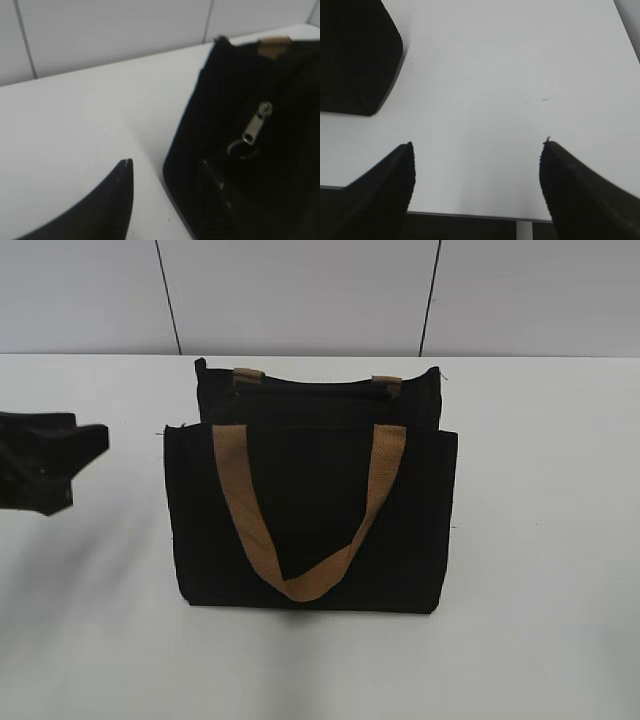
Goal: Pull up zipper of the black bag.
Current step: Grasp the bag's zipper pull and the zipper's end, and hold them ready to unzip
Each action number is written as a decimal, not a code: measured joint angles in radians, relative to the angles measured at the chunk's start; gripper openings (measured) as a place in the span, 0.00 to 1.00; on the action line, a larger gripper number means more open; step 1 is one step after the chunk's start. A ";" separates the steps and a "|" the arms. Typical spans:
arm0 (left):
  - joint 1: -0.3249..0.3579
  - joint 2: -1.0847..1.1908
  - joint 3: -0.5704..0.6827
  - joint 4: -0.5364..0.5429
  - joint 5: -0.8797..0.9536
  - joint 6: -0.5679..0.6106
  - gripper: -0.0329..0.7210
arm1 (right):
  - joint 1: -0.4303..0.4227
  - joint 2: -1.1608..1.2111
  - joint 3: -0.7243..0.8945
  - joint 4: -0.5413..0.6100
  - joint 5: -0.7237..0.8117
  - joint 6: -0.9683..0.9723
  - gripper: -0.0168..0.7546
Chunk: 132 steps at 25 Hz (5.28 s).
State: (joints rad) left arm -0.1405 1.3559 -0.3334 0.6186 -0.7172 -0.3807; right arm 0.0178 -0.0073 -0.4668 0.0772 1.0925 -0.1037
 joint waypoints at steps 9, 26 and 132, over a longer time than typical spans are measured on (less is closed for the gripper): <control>0.104 0.286 -0.115 0.475 -0.125 -0.059 0.46 | 0.000 0.000 0.000 0.000 0.000 0.000 0.78; 0.097 0.715 -0.445 0.668 -0.412 -0.053 0.46 | 0.000 0.000 0.000 0.001 0.000 0.000 0.78; -0.027 0.036 -0.460 0.547 0.074 -0.554 0.07 | 0.746 1.852 -0.943 0.289 -0.708 0.030 0.19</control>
State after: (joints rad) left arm -0.1674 1.3918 -0.7937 1.1652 -0.6432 -0.9346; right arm 0.7635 1.8451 -1.4097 0.3664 0.3844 -0.0735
